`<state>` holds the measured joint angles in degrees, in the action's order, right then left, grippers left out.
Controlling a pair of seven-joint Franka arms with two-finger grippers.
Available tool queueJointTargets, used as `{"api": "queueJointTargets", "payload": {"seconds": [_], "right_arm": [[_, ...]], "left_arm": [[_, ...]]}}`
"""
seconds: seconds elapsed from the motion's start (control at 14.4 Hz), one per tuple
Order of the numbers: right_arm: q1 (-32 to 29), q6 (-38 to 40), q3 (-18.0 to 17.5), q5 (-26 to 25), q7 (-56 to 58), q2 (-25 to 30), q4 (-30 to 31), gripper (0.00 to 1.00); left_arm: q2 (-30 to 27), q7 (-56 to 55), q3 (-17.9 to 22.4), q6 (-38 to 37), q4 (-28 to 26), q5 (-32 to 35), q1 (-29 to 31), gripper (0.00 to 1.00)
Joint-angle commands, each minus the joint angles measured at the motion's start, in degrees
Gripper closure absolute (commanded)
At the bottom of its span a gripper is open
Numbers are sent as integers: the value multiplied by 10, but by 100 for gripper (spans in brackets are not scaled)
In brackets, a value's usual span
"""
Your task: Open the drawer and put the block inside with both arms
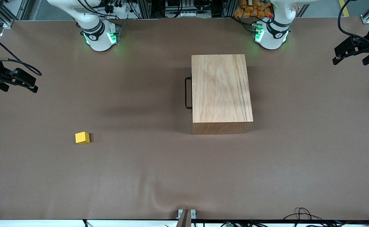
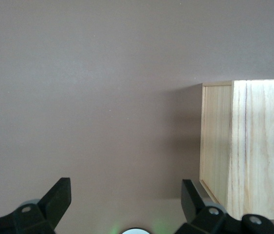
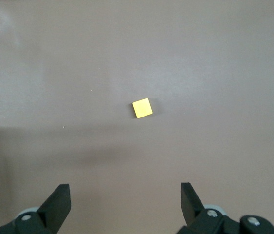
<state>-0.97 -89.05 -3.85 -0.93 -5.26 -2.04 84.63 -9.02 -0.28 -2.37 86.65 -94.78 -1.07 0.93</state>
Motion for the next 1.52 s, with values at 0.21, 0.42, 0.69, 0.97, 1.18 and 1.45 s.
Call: {"api": "queueJointTargets", "payload": {"seconds": [0.21,0.42,0.69,0.97,1.18,1.45], "right_arm": [[-11,0,-17,1,9,17,11,0],[-10,5,-18,1,9,16,12,0],[-9,5,-13,19,9,16,12,0],[-5,5,-12,19,8,16,12,0],[3,2,-7,19,4,14,12,0],[-1,6,-8,18,3,13,12,0]], "left_arm": [[27,-2,1,-27,53,20,-5,0],[43,-2,-1,-36,64,19,-5,0],[52,1,-2,-36,64,19,-5,0],[52,6,-3,-37,61,19,-6,0],[52,11,-3,-37,59,19,-5,0],[61,1,-4,-37,63,13,-11,0]]}}
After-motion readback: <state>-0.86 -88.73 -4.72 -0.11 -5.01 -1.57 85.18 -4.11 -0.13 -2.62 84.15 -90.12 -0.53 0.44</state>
